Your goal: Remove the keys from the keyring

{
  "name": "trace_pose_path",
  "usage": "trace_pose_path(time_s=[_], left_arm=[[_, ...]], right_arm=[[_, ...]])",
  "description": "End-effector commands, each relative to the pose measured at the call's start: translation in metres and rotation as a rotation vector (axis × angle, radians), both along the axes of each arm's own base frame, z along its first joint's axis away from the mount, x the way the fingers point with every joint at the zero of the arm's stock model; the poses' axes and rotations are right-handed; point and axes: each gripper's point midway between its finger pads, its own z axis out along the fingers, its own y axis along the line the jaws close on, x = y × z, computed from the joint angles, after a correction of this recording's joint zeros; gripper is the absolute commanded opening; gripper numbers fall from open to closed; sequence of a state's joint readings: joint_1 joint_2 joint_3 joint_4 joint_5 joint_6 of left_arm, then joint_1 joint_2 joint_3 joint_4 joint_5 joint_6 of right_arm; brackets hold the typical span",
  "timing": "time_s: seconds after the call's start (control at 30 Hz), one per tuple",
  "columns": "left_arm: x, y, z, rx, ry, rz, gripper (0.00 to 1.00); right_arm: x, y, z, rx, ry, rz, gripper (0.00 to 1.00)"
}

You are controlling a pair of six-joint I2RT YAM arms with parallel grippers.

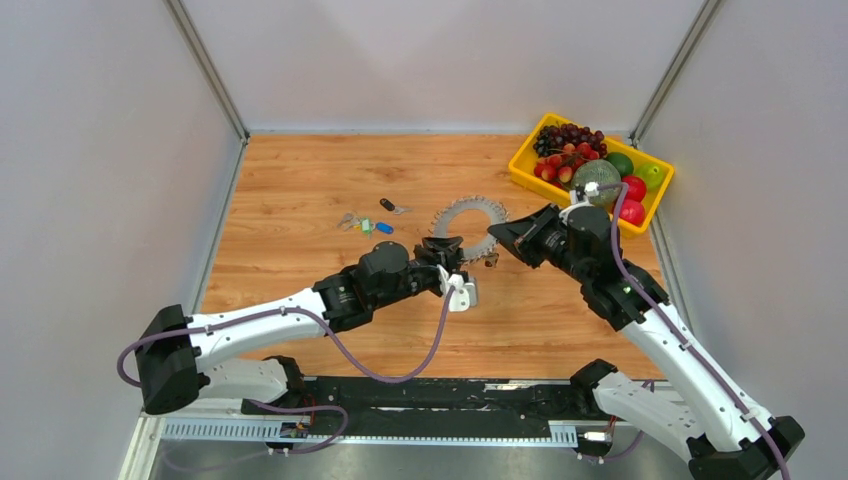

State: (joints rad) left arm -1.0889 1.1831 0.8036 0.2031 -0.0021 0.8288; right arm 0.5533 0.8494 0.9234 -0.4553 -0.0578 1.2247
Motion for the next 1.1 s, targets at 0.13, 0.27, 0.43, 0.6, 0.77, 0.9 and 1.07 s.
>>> trace_pose_path(time_s=[0.13,0.27,0.43,0.6,0.77,0.9,1.07], left_arm=[[0.012,-0.016,0.038,-0.086,-0.031,0.029,0.00],[0.015,-0.009,0.039,-0.117,-0.013,0.075,0.00],[0.020,0.008,0.040,-0.185,0.037,0.143,0.00],[0.013,0.024,0.046,-0.323,0.214,0.113,0.00],[-0.008,0.034,0.071,-0.484,0.430,-0.049,0.00],[-0.035,0.037,0.085,-0.504,0.572,-0.237,0.00],[-0.081,0.040,0.081,-0.358,0.658,-0.539,0.00]], right_arm=[[-0.007,0.006,0.034,0.087,-0.058,0.035,0.22],[-0.008,-0.002,0.029,0.060,-0.085,0.009,0.81],[-0.013,-0.030,0.029,-0.056,-0.227,-0.055,0.94],[-0.019,-0.064,0.041,-0.380,-0.521,-0.059,0.95],[-0.029,-0.065,0.043,-0.609,-0.814,0.062,0.92],[-0.034,-0.051,0.033,-0.666,-0.912,0.179,0.91],[-0.047,-0.025,0.034,-0.643,-1.057,0.340,0.82]])
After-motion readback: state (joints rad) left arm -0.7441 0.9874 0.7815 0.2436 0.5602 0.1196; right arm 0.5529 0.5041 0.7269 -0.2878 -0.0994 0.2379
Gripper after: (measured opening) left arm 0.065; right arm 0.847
